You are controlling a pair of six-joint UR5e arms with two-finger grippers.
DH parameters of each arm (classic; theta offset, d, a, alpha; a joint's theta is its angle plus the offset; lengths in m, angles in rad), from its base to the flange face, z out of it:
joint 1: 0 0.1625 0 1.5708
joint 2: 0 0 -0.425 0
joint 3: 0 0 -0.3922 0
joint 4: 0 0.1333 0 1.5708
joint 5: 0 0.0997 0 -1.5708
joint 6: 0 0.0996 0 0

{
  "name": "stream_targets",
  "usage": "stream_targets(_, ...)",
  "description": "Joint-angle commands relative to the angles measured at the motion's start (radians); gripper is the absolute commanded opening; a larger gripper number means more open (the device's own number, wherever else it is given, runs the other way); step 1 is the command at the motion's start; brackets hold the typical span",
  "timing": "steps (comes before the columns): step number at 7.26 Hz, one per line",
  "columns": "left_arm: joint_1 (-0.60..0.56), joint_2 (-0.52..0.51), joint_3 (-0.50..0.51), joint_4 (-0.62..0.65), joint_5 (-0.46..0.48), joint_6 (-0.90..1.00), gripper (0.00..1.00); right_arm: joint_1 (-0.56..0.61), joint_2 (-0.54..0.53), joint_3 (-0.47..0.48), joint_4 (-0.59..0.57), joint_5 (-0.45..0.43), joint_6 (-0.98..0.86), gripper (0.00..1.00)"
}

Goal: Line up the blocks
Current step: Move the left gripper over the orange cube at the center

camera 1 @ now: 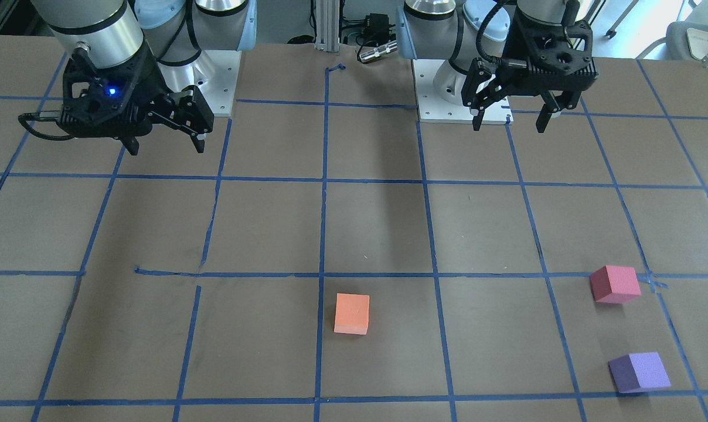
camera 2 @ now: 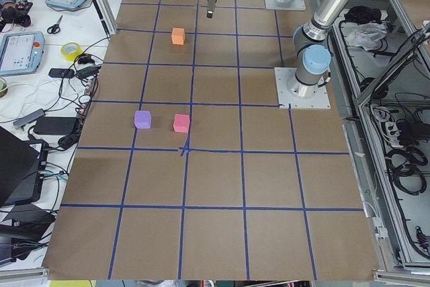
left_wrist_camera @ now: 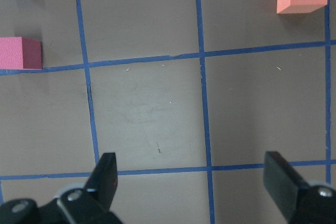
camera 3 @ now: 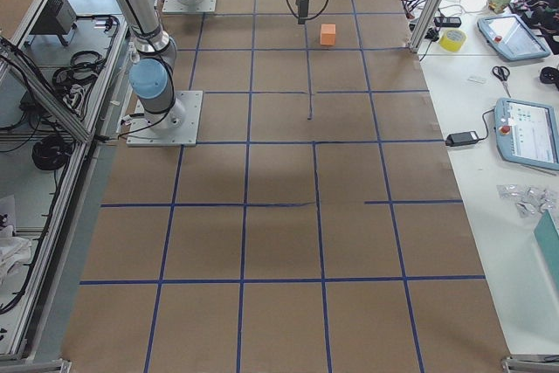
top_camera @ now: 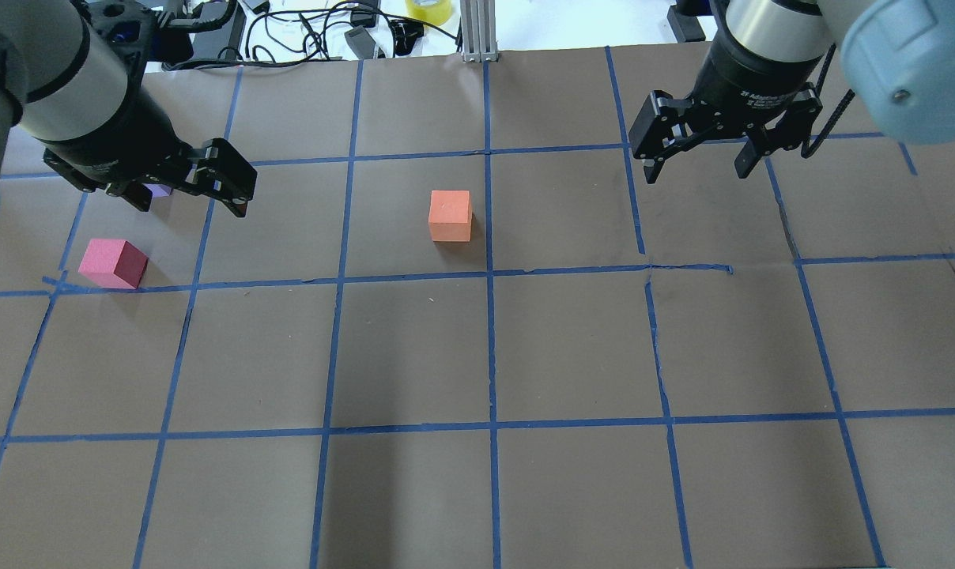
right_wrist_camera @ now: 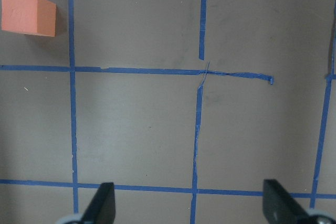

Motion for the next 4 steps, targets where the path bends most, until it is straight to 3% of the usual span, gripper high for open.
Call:
stream_targets(1, 0.0, 0.004, 0.0, 0.0, 0.0, 0.003, 1.0, -0.007, 0.002, 0.002, 0.008, -0.006, -0.003, 1.0)
stream_targets(2, 0.0, -0.007, 0.015, 0.023, -0.007, -0.012, 1.0, -0.01, 0.003, 0.002, 0.011, -0.007, -0.003, 1.0)
stream_targets(3, 0.011, -0.011, 0.047, 0.072, -0.109, -0.046, 1.0, -0.012, 0.003, 0.002, 0.011, -0.007, -0.003, 1.0)
stream_targets(4, 0.002, -0.024, 0.073, 0.065, -0.13, -0.054, 1.0, -0.013, 0.003, 0.002, 0.009, -0.007, -0.003, 1.0)
